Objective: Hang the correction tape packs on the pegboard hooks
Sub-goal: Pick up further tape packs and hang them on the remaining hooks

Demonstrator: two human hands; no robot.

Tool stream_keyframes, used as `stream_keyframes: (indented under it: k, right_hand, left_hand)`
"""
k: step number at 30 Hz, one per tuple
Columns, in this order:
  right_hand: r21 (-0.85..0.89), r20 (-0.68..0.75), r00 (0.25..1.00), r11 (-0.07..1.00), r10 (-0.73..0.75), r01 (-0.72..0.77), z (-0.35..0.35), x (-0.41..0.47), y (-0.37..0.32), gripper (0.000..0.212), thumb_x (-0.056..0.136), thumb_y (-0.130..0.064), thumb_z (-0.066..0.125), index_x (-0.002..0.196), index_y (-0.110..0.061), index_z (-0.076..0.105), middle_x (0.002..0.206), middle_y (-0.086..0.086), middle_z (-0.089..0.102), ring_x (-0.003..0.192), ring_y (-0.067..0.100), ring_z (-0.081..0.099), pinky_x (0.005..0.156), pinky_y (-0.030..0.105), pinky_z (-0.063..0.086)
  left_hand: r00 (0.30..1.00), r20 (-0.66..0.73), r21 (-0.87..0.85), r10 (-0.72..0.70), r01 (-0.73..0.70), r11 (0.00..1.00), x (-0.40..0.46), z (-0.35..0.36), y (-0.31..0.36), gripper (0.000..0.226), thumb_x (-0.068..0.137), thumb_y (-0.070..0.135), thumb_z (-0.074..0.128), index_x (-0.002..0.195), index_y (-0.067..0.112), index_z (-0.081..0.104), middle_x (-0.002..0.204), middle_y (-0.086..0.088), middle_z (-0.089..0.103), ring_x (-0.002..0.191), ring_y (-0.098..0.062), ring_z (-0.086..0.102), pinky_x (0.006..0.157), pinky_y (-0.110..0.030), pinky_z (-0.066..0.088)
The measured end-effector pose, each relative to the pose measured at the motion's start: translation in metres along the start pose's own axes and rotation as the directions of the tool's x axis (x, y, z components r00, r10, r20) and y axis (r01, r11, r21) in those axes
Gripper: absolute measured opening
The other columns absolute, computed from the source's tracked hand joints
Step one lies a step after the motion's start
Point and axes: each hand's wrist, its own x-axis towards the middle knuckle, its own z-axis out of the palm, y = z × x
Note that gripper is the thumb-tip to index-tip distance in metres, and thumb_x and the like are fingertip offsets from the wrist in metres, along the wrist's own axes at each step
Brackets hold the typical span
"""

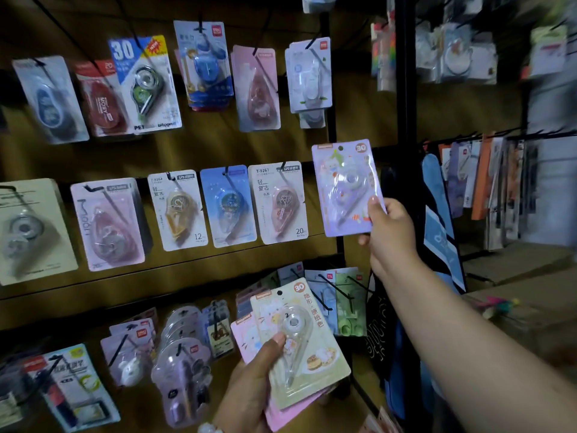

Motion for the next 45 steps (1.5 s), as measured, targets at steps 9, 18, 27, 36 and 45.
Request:
stream_keyframes:
  k: [9, 18, 27, 36, 45]
  right_hand:
    - [-0.005, -0.04, 0.994, 0.995, 0.103, -0.103, 0.015, 0.031, 0.007, 0.02, 0.1, -0.027, 0.047, 0.098, -0.009, 0.053, 0.083, 0.003, 0.056, 0.054, 0.015, 0.053, 0.04, 0.021, 0.043]
    - [-0.092, -0.043, 0.98, 0.976, 0.192, -0.195, 0.034, 0.055, 0.017, 0.024, 0.099, -0.03, 0.049, 0.106, -0.007, 0.05, 0.094, 0.01, 0.058, 0.044, 0.016, 0.054, 0.045, 0.026, 0.048]
    - [-0.484, 0.047, 0.965, 0.851, 0.258, -0.204, 0.01, -0.009, 0.053, 0.045, 0.087, -0.053, 0.058, 0.105, -0.012, 0.057, 0.101, 0.01, 0.057, 0.098, 0.032, 0.06, 0.08, 0.038, 0.047]
    - [-0.405, 0.433, 0.666, 0.792, 0.607, -0.458, -0.011, -0.118, 0.085, 0.023, 0.08, -0.024, 0.076, 0.094, -0.006, 0.072, 0.082, 0.011, 0.076, 0.066, 0.023, 0.073, 0.06, 0.031, 0.057]
    - [-0.26, 0.339, 0.737, 0.811, 0.585, -0.524, -0.017, -0.098, 0.085, 0.017, 0.088, -0.017, 0.067, 0.098, -0.004, 0.069, 0.093, 0.015, 0.074, 0.082, 0.031, 0.07, 0.079, 0.04, 0.055]
  left_hand:
    - [1.0, -0.007, -0.009, 0.015, -0.016, 1.0, -0.011, 0.014, 0.006, 0.041, 0.068, 0.014, 0.07, 0.108, 0.003, 0.067, 0.091, -0.032, 0.072, 0.066, -0.047, 0.071, 0.048, -0.051, 0.056]
    - [0.999, -0.036, -0.026, -0.001, 0.0, 1.0, -0.004, 0.008, 0.005, 0.043, 0.071, 0.015, 0.071, 0.111, 0.001, 0.065, 0.096, -0.033, 0.071, 0.074, -0.048, 0.071, 0.056, -0.058, 0.058]
    - [0.999, -0.031, -0.086, -0.011, 0.008, 0.996, 0.003, -0.008, -0.001, 0.049, 0.076, 0.016, 0.069, 0.122, 0.002, 0.061, 0.111, -0.031, 0.068, 0.097, -0.048, 0.068, 0.071, -0.065, 0.055]
    - [0.997, -0.053, -0.032, 0.063, -0.065, 0.997, 0.009, -0.021, -0.012, 0.049, 0.079, 0.021, 0.069, 0.123, 0.0, 0.061, 0.108, -0.029, 0.07, 0.092, -0.044, 0.071, 0.062, -0.048, 0.059]
    - [0.983, -0.166, -0.041, 0.074, -0.081, 0.996, 0.013, -0.03, -0.009, 0.048, 0.083, 0.024, 0.069, 0.125, 0.001, 0.061, 0.115, -0.027, 0.068, 0.105, -0.045, 0.066, 0.092, -0.061, 0.051]
